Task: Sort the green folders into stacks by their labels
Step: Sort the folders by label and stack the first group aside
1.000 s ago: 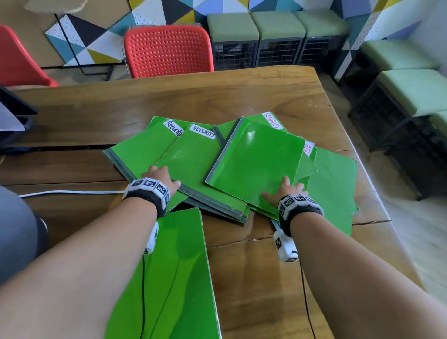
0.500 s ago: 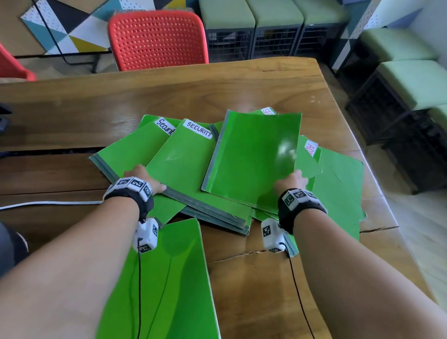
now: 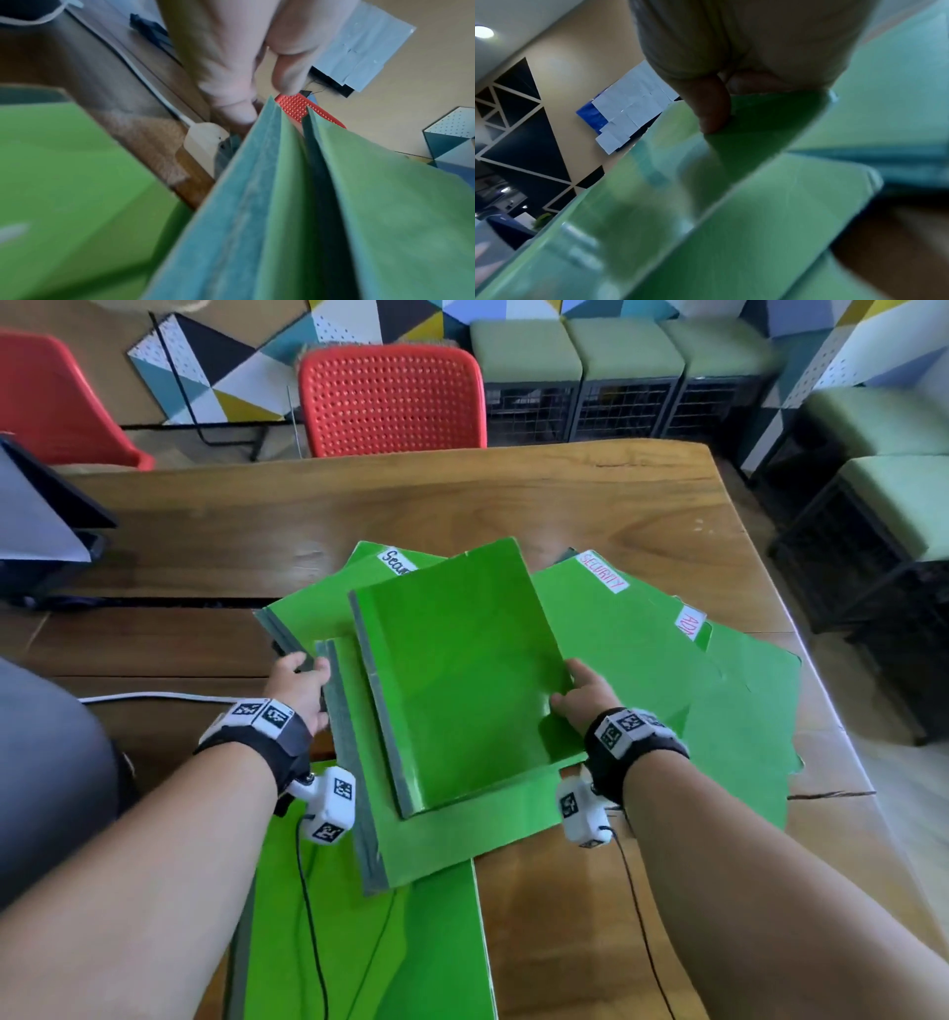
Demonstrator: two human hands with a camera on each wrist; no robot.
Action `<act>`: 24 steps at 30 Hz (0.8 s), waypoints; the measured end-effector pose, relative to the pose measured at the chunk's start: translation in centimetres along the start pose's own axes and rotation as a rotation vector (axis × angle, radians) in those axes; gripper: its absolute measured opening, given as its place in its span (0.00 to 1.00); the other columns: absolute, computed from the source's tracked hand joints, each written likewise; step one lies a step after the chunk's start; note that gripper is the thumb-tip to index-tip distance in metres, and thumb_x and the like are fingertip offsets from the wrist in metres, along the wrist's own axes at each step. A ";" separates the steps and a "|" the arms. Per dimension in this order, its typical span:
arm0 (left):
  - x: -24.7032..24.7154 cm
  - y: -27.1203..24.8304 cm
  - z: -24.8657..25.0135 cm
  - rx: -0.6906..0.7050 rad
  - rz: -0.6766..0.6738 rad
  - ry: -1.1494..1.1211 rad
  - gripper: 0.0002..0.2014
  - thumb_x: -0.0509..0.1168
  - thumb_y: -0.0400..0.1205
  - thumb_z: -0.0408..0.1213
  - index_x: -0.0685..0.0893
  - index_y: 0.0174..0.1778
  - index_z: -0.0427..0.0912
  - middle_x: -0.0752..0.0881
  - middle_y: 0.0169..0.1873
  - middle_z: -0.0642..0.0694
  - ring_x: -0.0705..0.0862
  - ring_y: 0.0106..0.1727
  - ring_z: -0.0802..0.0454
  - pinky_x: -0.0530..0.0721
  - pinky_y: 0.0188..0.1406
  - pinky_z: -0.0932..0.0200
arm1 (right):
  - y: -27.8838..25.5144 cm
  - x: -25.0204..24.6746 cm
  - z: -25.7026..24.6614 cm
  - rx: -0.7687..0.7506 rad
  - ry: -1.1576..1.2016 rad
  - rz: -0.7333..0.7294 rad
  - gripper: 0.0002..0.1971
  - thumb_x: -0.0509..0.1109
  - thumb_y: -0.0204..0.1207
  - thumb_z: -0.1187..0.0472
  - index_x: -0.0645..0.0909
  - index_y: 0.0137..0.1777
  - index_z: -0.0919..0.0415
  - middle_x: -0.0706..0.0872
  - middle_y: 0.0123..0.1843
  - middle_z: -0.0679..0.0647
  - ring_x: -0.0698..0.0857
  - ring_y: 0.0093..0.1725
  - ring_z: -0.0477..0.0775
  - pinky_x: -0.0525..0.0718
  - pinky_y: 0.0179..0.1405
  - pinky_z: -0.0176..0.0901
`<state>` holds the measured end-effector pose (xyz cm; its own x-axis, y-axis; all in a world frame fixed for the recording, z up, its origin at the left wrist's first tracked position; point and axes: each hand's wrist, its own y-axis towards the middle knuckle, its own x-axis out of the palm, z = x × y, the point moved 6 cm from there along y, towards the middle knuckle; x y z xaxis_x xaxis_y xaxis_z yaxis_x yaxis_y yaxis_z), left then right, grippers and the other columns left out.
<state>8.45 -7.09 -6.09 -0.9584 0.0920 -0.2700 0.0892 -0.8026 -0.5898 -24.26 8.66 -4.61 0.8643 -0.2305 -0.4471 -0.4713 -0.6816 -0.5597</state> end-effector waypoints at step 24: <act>1.2 -0.6 1.8 0.071 0.064 0.419 0.47 0.73 0.77 0.30 0.50 0.85 0.47 0.58 0.84 0.42 0.60 0.82 0.37 0.64 0.78 0.36 | 3.7 2.7 1.1 -0.066 -1.171 -0.069 0.25 0.57 0.85 0.65 0.59 0.81 0.65 0.62 0.81 0.73 0.81 0.65 0.66 0.84 0.64 0.56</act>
<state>6.74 -7.58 -4.69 -0.7575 0.2606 -0.5986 0.1116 -0.8517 -0.5121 -23.91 6.32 -8.67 0.1828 0.5641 -0.8052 -0.3897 -0.7104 -0.5861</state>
